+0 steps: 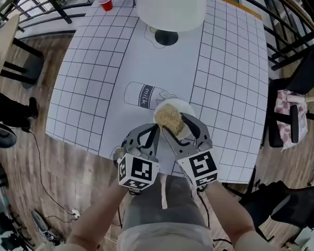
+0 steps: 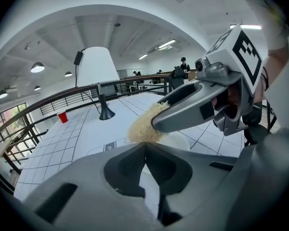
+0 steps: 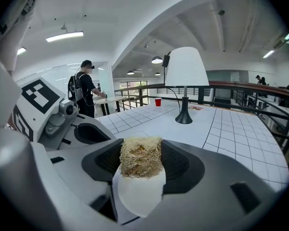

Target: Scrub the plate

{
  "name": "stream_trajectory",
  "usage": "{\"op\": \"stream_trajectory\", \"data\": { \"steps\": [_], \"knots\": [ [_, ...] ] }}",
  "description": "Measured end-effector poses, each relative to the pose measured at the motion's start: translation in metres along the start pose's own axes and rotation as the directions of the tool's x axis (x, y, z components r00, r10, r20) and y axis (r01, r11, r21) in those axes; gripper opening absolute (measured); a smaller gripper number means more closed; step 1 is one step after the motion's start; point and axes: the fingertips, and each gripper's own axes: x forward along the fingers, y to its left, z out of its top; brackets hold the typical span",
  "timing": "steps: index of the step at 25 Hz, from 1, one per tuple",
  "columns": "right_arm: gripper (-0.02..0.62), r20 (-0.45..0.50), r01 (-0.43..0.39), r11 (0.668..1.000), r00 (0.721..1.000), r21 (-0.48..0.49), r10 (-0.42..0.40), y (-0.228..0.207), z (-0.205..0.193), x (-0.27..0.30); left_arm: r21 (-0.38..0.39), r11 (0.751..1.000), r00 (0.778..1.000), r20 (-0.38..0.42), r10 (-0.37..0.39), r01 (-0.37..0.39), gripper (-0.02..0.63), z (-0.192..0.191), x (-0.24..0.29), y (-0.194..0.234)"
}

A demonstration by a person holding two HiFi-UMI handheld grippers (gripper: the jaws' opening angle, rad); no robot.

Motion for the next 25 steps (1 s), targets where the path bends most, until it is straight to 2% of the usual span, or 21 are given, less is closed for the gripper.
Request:
{"op": "stream_trajectory", "data": {
  "steps": [6, 12, 17, 20, 25],
  "knots": [
    [0.245, -0.010, -0.004, 1.000, 1.000, -0.030, 0.003, -0.006, -0.021, 0.019, 0.089, 0.995, 0.996, -0.077, -0.042, 0.049, 0.014, -0.028, 0.024, -0.012],
    [0.245, -0.052, -0.074, 0.994, 0.996, -0.076, 0.070, 0.003, -0.035, 0.035, 0.066, 0.997, 0.993, -0.106, -0.042, 0.049, 0.014, -0.044, 0.038, -0.017],
    [0.245, -0.092, -0.099, 0.988, 0.992, -0.117, 0.088, 0.003, -0.047, 0.038, 0.068, 0.996, 0.987, -0.153, -0.048, 0.059, 0.014, -0.055, 0.041, -0.021],
    [0.245, -0.100, -0.080, 0.987, 0.993, -0.139, 0.067, -0.004, -0.050, 0.036, 0.062, 0.996, 0.987, -0.154, -0.048, 0.058, 0.014, -0.055, 0.043, -0.020],
    [0.245, -0.126, 0.024, 0.985, 0.991, -0.170, -0.046, -0.033, -0.055, 0.027, 0.043, 0.998, 0.989, -0.139, -0.041, 0.047, 0.014, -0.055, 0.041, -0.017]
  ]
}}
